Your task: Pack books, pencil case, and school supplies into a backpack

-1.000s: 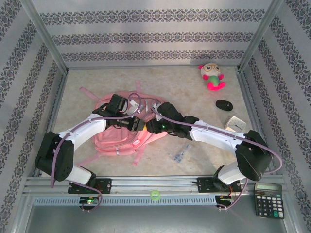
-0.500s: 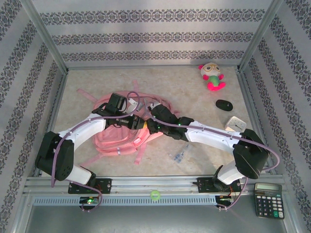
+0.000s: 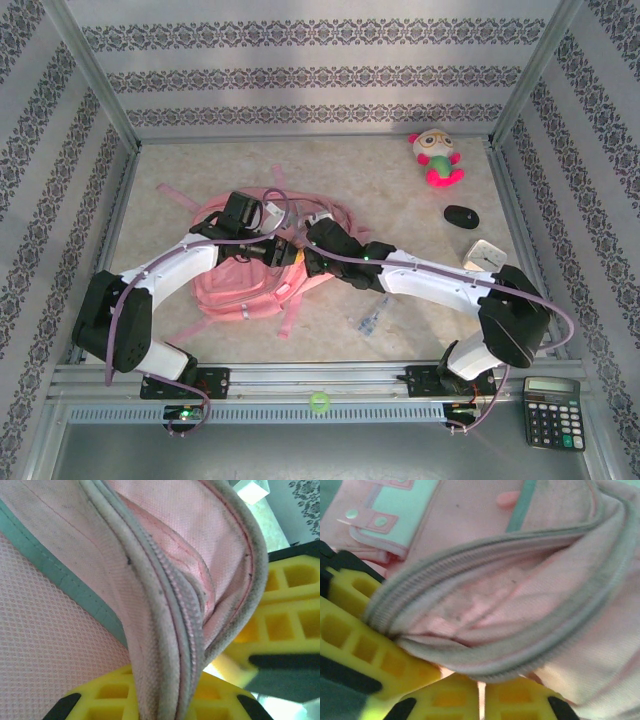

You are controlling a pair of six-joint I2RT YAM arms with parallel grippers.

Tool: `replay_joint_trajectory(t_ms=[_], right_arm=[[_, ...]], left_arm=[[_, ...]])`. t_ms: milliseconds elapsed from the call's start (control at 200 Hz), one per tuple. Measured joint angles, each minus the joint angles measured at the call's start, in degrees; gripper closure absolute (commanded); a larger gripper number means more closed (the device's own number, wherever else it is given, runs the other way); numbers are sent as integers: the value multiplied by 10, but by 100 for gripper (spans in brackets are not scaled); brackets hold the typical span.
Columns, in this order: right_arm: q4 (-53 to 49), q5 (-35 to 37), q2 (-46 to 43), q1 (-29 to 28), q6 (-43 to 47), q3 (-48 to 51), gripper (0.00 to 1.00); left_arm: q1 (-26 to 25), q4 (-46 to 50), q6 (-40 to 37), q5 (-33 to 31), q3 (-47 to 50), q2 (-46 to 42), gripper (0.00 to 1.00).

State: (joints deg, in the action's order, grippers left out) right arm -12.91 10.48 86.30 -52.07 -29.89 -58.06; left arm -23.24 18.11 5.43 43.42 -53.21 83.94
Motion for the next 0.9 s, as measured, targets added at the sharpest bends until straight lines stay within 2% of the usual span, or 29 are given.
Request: replay_joint_trajectory(t_ms=[100, 265, 355, 405, 670, 824, 899], right_arm=[[-10, 1, -23, 29, 0, 16, 100], [-6, -57, -34, 52, 13, 28, 99], [3, -87, -35, 55, 27, 40, 80], [11, -102, -35, 54, 39, 47, 75], [102, -155, -127, 38, 82, 170, 68], [197, -142, -187, -24, 224, 254, 66], [228, -134, -191, -29, 292, 275, 65]], left_arm=[[0, 30, -29, -12, -9, -1, 100], [-4, 55, -65, -26, -19, -1, 100], [-4, 53, -68, -23, -12, -1, 100], [-4, 42, -64, -14, -3, -1, 100], [-3, -115, 57, 57, 84, -7, 100], [-3, -178, 132, 91, 114, -13, 100], [-3, -200, 158, 105, 124, -13, 100]])
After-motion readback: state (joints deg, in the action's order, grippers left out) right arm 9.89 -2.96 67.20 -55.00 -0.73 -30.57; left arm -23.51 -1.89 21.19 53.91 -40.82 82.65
